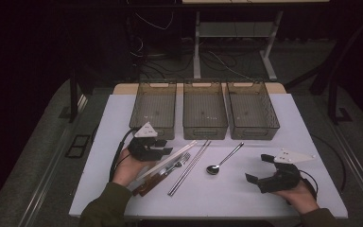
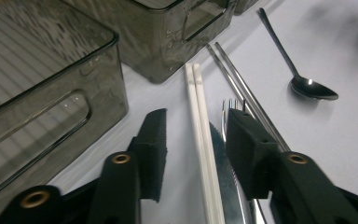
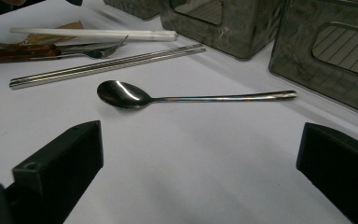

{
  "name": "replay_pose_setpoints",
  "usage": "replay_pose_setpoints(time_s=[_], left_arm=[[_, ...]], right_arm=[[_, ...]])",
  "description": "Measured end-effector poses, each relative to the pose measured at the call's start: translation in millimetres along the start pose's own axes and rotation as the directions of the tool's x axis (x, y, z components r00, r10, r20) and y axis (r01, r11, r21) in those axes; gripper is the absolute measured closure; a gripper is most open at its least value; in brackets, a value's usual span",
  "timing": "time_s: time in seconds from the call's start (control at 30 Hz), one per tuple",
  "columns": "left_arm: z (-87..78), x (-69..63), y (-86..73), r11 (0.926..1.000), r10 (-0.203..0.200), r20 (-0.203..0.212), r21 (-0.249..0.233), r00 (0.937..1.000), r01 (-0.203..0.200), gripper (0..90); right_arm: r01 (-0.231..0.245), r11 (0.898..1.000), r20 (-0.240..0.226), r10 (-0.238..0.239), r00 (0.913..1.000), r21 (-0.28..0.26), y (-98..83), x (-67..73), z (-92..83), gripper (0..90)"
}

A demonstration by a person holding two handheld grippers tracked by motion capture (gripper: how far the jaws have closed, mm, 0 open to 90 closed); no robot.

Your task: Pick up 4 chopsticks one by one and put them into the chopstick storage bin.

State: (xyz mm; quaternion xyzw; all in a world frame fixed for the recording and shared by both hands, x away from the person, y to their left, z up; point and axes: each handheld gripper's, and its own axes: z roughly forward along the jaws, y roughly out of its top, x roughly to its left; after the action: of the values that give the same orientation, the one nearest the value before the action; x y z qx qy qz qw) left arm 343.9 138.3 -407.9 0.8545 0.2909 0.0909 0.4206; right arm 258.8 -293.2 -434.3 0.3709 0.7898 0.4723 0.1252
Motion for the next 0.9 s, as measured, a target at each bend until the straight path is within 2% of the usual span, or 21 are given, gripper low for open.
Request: replay_pose_setpoints(time_s=[0.23, 0.33, 0.4, 0.53, 0.9], left_arm=[[11.1, 1.8, 7.2, 0.9992, -0.016, 0.012, 0.037, 0.9998, 0.015, 69.7], [15.4, 1.0, 5.9, 0.9973, -0.026, 0.008, 0.068, 0.9996, 0.026, 72.7], [17.8, 0.2, 5.0, 0.9954, -0.014, 0.013, 0.095, 0.9998, 0.013, 74.2], [21.6, -2.2, 4.5, 0.9917, -0.008, 0.011, 0.128, 0.9999, 0.007, 75.7], [25.1, -2.4, 1.4, 0.9858, -0.020, 0.009, 0.167, 0.9998, 0.018, 76.2]], right_arm=[[0.001, 1.000, 0.001, -0.001, 1.0000, -0.001, 0.1, 0.0, -0.1, 0.7], [0.001, 1.000, 0.001, -0.001, 1.0000, -0.002, 0.1, 0.2, -0.6, 0.7], [0.004, 1.000, 0.003, -0.004, 1.0000, 0.001, 0.1, 0.3, -0.3, 0.7], [0.005, 1.000, 0.005, -0.005, 1.0000, -0.003, 0.1, 0.6, -0.7, 0.7], [0.008, 1.000, 0.004, -0.008, 1.0000, -0.002, 0.2, 1.0, -0.5, 0.7]])
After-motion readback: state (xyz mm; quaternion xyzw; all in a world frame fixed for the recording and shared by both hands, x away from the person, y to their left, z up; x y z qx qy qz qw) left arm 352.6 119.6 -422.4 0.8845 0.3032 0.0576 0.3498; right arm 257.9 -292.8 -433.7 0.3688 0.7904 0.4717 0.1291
